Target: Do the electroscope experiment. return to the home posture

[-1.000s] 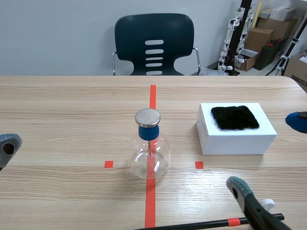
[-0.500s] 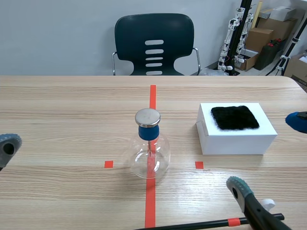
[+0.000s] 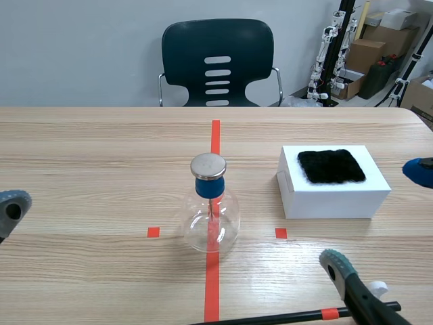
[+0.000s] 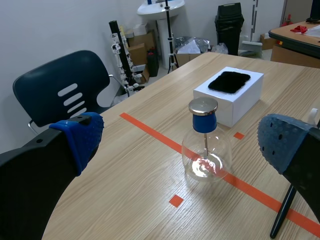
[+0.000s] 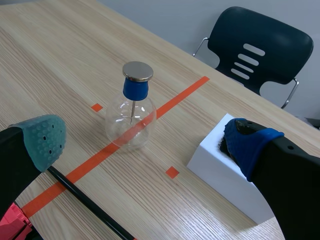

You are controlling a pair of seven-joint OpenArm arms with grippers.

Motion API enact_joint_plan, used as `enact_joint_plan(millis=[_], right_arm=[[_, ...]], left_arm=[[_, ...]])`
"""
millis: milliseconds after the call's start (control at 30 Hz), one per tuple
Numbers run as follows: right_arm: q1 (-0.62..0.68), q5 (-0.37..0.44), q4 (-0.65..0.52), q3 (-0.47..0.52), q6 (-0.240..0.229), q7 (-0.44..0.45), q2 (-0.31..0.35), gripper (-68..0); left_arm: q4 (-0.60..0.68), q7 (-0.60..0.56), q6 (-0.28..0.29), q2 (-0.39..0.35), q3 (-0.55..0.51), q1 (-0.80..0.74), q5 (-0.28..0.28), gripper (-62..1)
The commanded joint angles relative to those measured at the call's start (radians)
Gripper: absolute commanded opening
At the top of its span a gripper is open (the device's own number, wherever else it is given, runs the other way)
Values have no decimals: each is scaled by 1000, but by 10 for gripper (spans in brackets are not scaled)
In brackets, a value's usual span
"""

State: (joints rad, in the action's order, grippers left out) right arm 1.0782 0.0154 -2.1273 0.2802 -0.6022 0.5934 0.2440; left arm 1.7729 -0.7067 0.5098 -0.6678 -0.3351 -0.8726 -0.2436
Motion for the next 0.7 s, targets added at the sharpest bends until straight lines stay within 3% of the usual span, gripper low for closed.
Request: enact_joint_plan(millis=[0,667], right_arm=[[0,14,-9,7,1,15,0,4],[0,14,-9,7,1,15,0,4]], left_arm=[[13,-10,2,3,0,-5,-16,14],[13,-10,2,5,0,-5,-27,14]])
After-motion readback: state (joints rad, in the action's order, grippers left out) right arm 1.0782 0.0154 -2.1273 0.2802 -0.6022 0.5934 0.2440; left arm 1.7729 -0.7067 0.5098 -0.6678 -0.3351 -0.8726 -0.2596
